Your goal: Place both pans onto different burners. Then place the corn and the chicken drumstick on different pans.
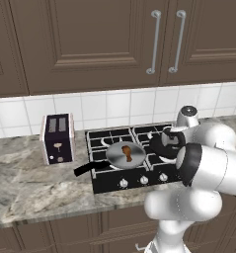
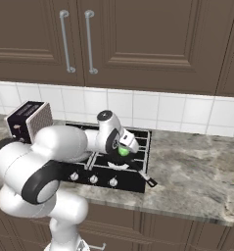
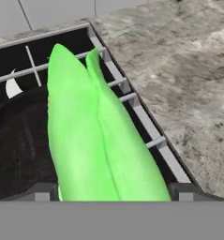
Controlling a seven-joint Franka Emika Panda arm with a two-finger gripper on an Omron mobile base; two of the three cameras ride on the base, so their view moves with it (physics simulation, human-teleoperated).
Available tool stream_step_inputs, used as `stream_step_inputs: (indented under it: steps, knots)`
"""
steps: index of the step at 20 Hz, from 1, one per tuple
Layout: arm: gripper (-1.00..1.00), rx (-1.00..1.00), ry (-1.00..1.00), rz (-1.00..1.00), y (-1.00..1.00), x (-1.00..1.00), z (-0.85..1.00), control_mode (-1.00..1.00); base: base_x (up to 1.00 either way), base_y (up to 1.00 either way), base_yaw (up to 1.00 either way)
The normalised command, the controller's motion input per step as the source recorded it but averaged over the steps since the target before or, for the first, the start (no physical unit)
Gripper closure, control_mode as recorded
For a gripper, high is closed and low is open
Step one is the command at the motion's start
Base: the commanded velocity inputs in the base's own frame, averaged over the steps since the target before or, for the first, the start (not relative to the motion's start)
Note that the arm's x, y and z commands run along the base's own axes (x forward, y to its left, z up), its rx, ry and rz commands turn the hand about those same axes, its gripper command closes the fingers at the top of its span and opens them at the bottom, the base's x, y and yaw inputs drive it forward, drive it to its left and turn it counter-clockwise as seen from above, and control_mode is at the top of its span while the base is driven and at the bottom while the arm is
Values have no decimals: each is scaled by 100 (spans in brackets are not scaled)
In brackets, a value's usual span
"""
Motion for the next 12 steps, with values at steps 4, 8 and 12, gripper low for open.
stream_step_inputs:
  steps: [4, 8, 12]
  knots:
    - [100, 0, 0, 0, 36, 0, 0, -100, 0, 0, 0]
    - [100, 0, 0, 0, 27, 8, 0, -100, 0, 0, 0]
    - [100, 0, 0, 0, 17, 20, 0, -100, 0, 0, 0]
